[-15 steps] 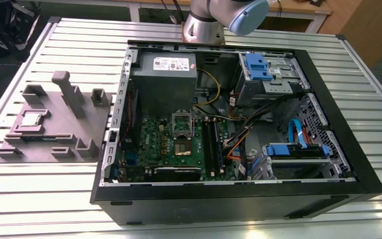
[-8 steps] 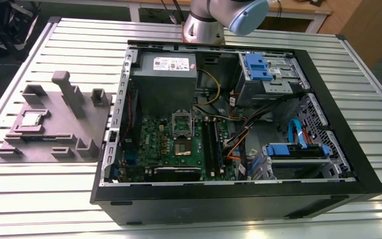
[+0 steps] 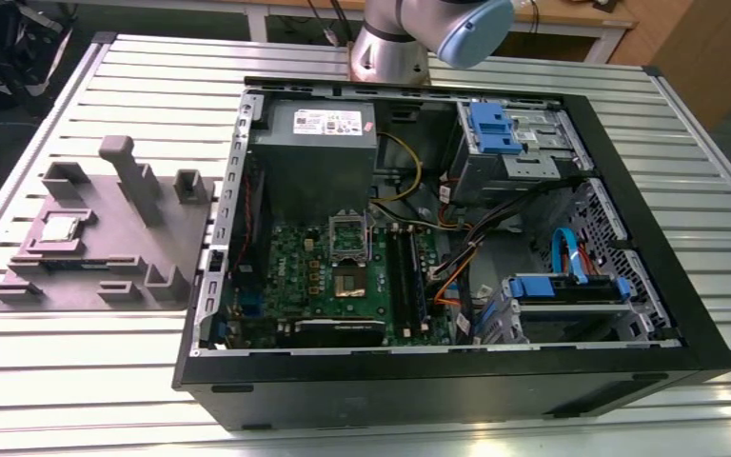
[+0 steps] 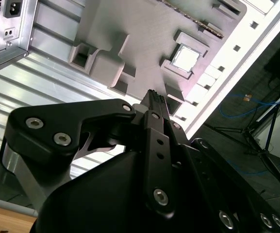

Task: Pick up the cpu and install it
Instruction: 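Pick up the cpu and move it towards the insertion slot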

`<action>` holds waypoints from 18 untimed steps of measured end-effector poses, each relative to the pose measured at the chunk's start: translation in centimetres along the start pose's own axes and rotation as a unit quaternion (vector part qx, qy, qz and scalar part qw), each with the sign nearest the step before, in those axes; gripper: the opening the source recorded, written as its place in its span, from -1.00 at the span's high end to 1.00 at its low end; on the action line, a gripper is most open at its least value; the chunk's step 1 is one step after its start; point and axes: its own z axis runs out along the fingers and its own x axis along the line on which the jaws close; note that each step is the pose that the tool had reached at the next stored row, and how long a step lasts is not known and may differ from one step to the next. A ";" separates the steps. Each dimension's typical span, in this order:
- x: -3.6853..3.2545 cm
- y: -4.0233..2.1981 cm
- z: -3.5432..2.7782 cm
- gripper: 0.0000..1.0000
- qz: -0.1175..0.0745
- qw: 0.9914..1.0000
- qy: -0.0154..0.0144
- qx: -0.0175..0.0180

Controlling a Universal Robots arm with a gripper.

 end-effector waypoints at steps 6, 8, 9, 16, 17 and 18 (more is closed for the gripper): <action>0.00 0.00 0.00 0.80 0.000 1.000 0.000 0.000; 0.00 0.00 0.00 0.77 0.000 1.000 0.000 0.000; 0.00 0.00 0.00 0.67 0.000 1.000 0.000 0.000; 0.01 0.00 0.00 0.07 0.000 1.000 0.000 0.000; 0.01 0.00 0.00 0.07 0.000 1.000 0.000 0.000; 0.02 0.04 0.01 -0.05 0.000 1.000 0.000 0.001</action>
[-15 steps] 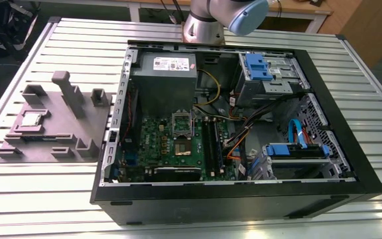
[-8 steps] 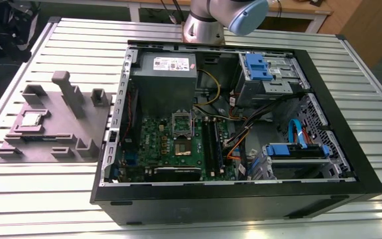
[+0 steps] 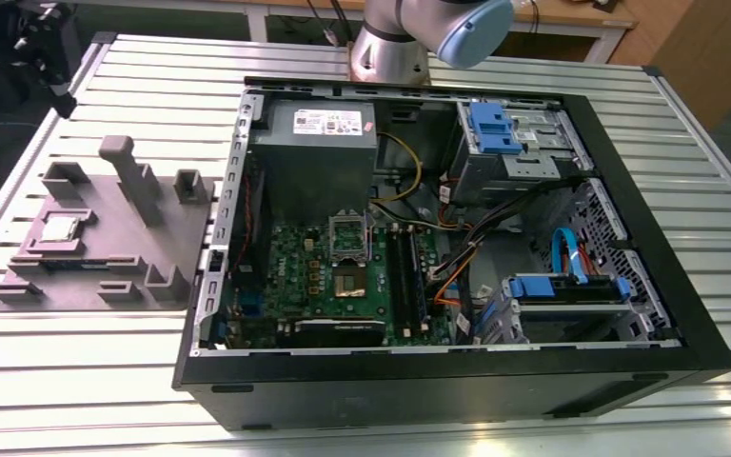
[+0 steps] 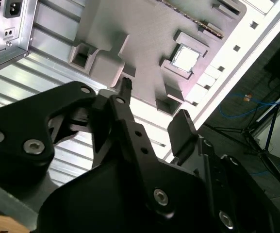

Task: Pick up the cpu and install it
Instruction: 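Pick up the cpu and move it towards the insertion slot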

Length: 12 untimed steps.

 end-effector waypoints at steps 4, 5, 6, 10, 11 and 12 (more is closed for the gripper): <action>-0.01 0.03 0.00 -0.18 -0.001 1.000 0.000 0.008; -0.01 0.03 0.00 -0.18 -0.001 1.000 0.000 0.008; -0.01 0.04 0.00 -0.18 -0.001 1.000 0.000 0.009; -0.01 0.04 0.00 -0.18 -0.001 1.000 -0.001 0.011; -0.01 0.04 0.00 -0.18 -0.001 1.000 -0.001 0.012; -0.01 0.03 0.00 -0.18 -0.001 1.000 -0.001 0.012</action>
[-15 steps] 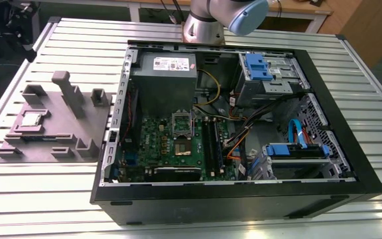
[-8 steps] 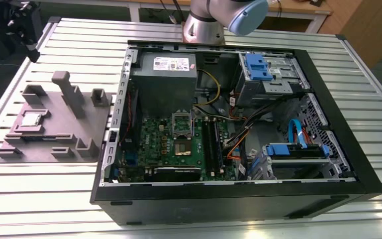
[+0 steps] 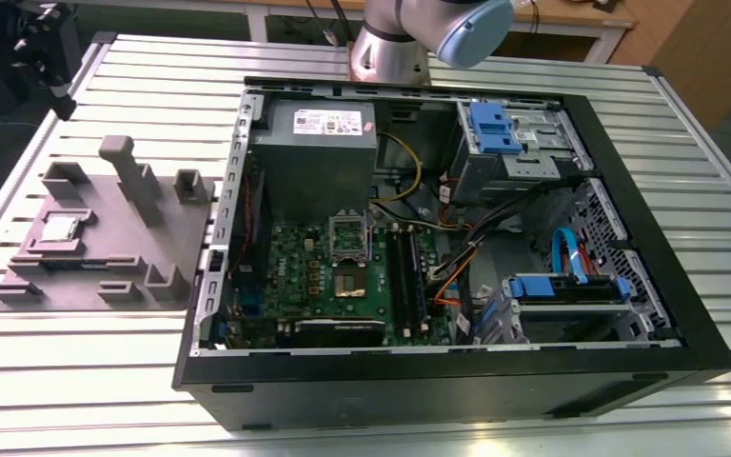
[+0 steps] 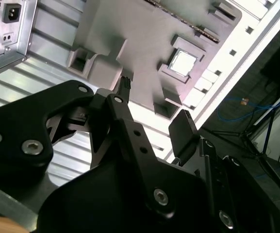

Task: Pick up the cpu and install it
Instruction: 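Pick up the cpu and move it towards the insertion slot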

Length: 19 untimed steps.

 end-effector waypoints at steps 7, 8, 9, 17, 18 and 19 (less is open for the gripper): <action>0.00 0.00 0.00 -0.18 0.000 1.000 0.000 0.004; 0.00 0.00 0.00 -0.18 0.000 1.000 0.000 0.004; 0.00 0.00 0.00 -0.18 0.000 1.000 0.000 0.005; 0.80 -0.04 0.04 -0.18 0.000 1.000 0.000 0.006; 1.75 -0.09 0.10 -0.18 0.000 1.000 0.000 0.006; 2.18 -0.11 0.16 -0.18 0.000 1.000 0.000 0.006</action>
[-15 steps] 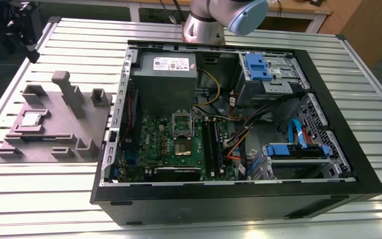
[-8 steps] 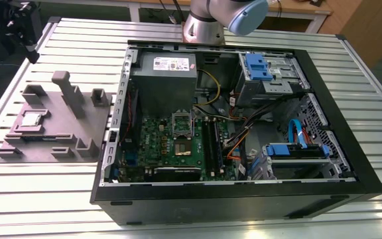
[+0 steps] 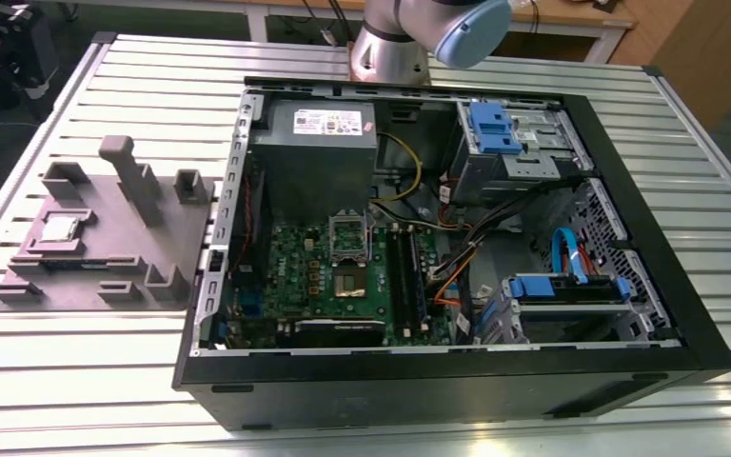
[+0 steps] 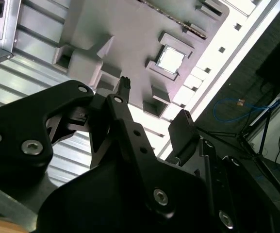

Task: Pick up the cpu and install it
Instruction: 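Pick up the cpu and move it towards the insertion slot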

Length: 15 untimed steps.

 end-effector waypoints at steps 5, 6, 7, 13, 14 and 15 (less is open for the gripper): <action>0.38 -0.02 0.05 -0.18 0.000 1.000 0.000 0.000; 0.39 -0.02 0.06 -0.18 0.000 1.000 0.000 0.000; 0.40 -0.02 0.06 -0.18 0.000 1.000 0.000 0.000; 0.44 -0.04 0.17 -0.18 0.000 1.000 0.000 0.000; 0.47 -0.05 0.21 -0.18 0.000 1.000 0.000 0.000; 0.51 -0.06 0.28 -0.18 0.000 1.000 0.000 0.000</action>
